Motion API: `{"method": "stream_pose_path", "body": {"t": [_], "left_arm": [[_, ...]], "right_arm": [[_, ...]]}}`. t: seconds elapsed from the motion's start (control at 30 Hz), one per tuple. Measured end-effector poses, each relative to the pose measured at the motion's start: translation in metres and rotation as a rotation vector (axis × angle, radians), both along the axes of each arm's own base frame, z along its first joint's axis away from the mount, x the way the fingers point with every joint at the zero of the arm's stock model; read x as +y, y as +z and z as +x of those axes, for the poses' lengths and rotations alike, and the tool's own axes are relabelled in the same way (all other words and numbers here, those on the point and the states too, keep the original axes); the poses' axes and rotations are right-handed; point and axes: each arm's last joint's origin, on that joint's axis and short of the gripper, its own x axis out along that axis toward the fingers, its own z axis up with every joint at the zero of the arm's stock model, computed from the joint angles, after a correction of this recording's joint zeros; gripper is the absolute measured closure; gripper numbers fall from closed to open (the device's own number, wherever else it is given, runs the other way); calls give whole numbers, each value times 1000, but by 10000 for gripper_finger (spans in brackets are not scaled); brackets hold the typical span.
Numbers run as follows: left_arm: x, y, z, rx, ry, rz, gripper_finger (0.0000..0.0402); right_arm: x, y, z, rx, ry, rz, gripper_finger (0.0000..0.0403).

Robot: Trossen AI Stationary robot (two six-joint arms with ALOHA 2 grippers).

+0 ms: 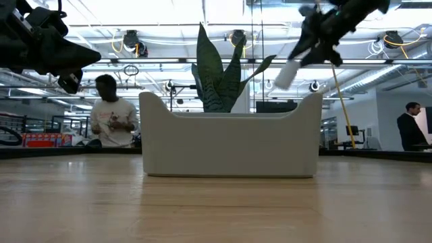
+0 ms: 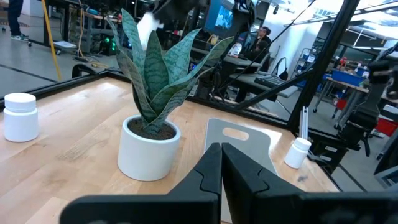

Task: Pick and place pill bottles into a basket
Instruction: Put the white pill bottle into the gray bin

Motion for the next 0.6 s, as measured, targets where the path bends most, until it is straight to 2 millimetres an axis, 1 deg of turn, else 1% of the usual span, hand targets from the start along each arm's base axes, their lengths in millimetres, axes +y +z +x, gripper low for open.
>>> {"method": "stream_pose_path", "body": {"t": [0.13, 0.3, 0.6], "left_arm": [[0, 0, 0, -1, 1, 0, 389], [0, 0, 0, 0, 0, 0, 389], [0, 0, 0, 0, 0, 0, 389]], "right_arm": [[15, 20, -12, -144, 21, -35, 260], [34, 39, -24, -319, 102, -37, 260], [64, 71, -28, -628, 356, -39, 260]]}}
